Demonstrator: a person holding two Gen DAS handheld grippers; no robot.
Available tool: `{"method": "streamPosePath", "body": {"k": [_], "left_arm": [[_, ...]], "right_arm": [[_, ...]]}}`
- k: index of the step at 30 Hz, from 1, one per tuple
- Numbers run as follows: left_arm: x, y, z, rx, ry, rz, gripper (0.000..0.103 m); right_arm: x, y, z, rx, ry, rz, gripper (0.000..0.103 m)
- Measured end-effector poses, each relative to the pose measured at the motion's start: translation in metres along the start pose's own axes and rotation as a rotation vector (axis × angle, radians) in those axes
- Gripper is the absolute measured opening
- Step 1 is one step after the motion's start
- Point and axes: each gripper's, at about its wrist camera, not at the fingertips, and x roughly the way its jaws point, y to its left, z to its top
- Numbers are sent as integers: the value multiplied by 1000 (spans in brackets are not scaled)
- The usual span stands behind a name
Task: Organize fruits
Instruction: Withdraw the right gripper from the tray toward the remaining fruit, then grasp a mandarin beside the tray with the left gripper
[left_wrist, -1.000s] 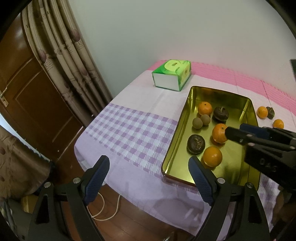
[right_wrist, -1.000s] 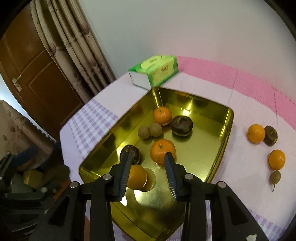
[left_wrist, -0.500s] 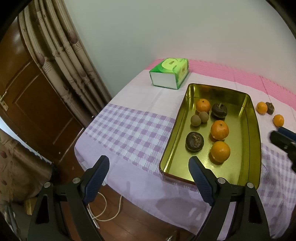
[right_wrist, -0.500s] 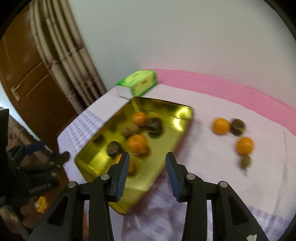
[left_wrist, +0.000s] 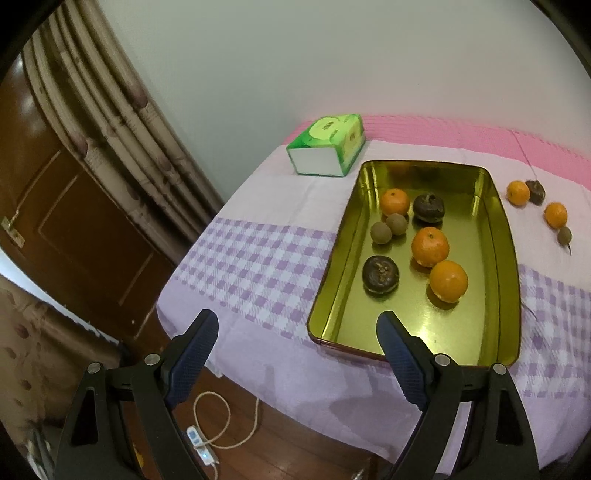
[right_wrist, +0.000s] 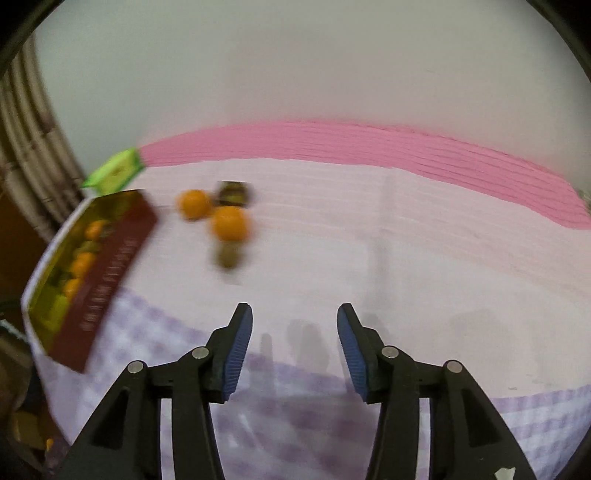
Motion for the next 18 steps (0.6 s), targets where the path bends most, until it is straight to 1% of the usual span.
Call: {"method": "streamPosePath", "body": {"k": [3,5,9,11,14,17,18], "left_arm": [[-9,-9,1,32,-27,-18,88],[-16,-16,4,53,-41,-65,88],[-31,-38,16,120,-69,-202,88],[-38,-55,25,165,-77,-301,88],[-45,-77,42,214,-87,-414,88],[-47,-105,66,295,-104,-546,88],[-45,-113,73,321,-110,-570,88]], "right_arm": [[3,-29,-5,18,7,-71,53],[6,-47,-7,32,13,-105,54],[11,-71,-14,43,17,-141,55],[13,-77,-17,51,15,-140,58],[14,-80,-18,53,-5,-143,63],[14,-83,-19,52,-16,-140,68],[14,-82,-19,54,-18,-135,69]]}}
